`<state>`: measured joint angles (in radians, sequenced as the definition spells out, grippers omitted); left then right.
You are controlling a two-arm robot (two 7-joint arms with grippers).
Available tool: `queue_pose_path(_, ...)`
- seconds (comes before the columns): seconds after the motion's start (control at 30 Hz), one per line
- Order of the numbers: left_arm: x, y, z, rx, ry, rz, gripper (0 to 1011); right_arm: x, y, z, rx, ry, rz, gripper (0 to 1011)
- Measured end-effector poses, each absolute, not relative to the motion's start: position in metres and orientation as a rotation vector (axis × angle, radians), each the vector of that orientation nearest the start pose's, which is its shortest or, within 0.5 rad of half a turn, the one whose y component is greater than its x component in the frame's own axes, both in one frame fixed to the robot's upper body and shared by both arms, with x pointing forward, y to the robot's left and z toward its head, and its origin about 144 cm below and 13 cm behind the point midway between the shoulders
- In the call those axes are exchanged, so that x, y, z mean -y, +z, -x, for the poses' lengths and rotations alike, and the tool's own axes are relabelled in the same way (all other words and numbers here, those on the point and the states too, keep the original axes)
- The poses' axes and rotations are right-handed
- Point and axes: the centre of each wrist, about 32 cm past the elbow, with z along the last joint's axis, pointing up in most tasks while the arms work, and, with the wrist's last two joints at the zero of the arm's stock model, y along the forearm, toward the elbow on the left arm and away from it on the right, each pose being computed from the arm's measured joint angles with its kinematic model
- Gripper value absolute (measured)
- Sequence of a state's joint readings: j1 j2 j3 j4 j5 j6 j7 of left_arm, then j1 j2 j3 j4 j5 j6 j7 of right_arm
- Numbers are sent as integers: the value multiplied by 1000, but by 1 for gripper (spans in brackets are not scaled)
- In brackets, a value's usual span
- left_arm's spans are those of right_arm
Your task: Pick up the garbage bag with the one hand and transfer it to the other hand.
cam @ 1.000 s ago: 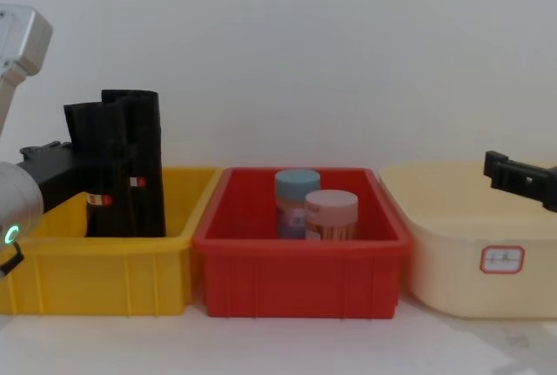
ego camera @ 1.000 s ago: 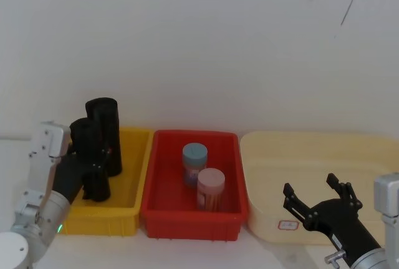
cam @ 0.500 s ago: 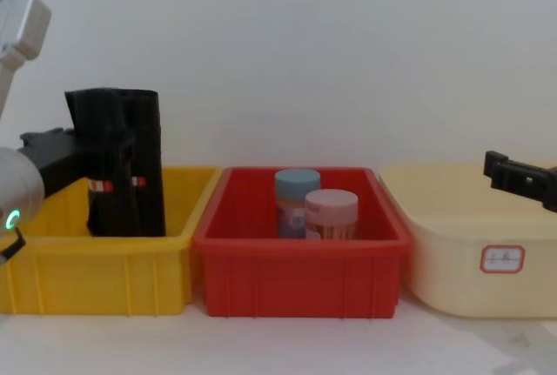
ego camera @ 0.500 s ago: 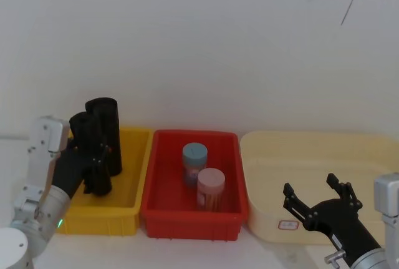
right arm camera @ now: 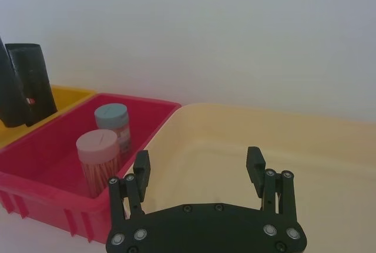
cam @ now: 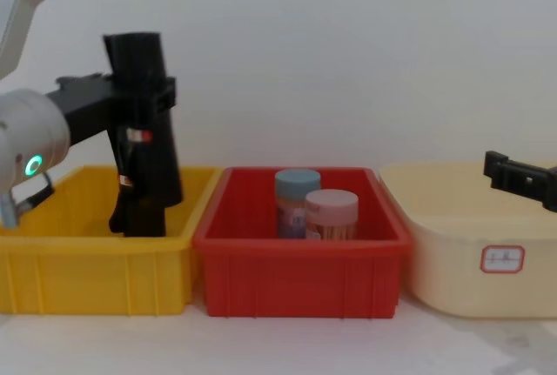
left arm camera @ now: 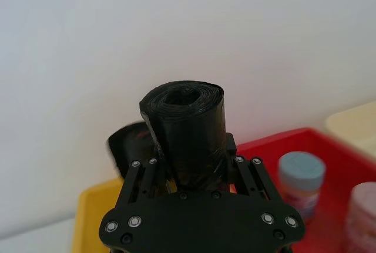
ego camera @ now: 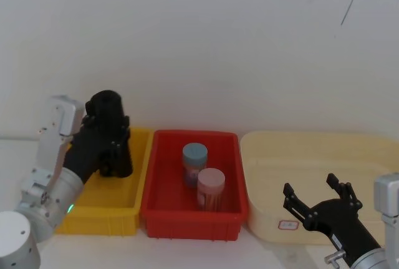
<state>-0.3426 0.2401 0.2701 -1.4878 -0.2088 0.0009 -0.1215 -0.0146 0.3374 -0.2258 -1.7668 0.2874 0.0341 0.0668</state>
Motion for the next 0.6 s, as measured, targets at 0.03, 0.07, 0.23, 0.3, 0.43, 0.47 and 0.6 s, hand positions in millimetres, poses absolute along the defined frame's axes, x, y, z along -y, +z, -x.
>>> queue_pose_path(0.03, -219, 1231, -541, 219, 1203, 76, 516, 237, 1189, -443, 75, -1229, -26, 999)
queue_pose_path(0.07, -218, 1233, -540, 223, 1192, 79, 516, 237, 1189, -443, 75, -1229, -26, 1000)
queue_pose_path(0.23, -211, 1241, -539, 236, 1130, 96, 516, 237, 1189, -443, 75, -1229, -26, 1000)
queue_pose_path(0.3, -207, 1244, -538, 240, 1096, 104, 516, 237, 1189, -443, 75, -1229, -26, 1000)
queue_pose_path(0.43, -201, 1249, -538, 243, 1043, 117, 516, 237, 1189, -443, 75, -1229, -26, 1000)
queue_pose_path(0.47, -198, 1251, -538, 243, 1018, 122, 516, 237, 1189, -443, 75, -1230, -26, 1000)
queue_pose_path(0.6, -191, 1254, -538, 242, 963, 132, 516, 237, 1189, -443, 75, -1229, -26, 1000)
